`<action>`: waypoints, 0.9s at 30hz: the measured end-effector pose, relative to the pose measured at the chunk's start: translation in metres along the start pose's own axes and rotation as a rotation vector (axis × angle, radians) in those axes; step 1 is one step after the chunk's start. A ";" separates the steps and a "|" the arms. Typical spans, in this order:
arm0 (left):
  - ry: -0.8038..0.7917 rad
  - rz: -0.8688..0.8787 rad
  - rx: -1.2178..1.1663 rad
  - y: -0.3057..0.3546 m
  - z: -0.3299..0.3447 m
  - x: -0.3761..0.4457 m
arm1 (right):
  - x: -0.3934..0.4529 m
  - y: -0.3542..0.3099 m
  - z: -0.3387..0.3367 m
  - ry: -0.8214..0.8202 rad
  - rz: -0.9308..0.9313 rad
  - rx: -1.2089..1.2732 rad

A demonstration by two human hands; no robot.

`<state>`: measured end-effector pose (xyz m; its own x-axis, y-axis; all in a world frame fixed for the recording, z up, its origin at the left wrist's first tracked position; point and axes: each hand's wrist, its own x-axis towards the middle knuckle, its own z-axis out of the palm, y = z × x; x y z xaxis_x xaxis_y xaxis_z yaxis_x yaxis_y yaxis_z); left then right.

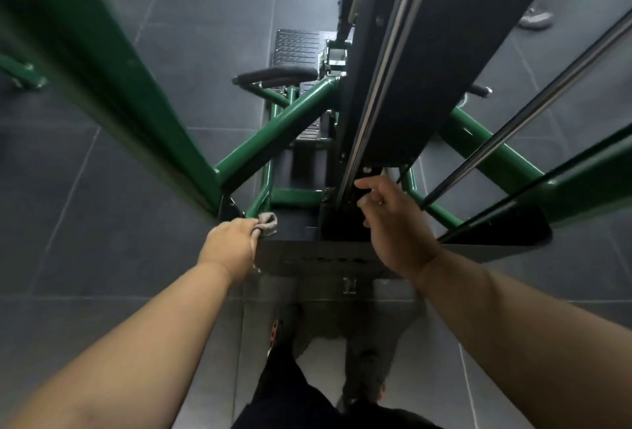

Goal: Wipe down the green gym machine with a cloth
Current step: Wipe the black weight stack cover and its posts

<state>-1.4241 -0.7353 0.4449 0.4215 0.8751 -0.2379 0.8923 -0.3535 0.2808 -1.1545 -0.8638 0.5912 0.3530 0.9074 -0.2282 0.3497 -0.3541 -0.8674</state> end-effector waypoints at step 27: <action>-0.075 -0.733 -1.818 0.045 0.036 -0.109 | -0.088 0.078 0.090 -0.186 -0.024 -0.186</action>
<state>-1.4244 -0.8588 0.4502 0.1576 0.6400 -0.7520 -0.3070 0.7556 0.5787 -1.2367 -0.9512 0.5034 0.1828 0.9359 -0.3012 0.5155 -0.3521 -0.7812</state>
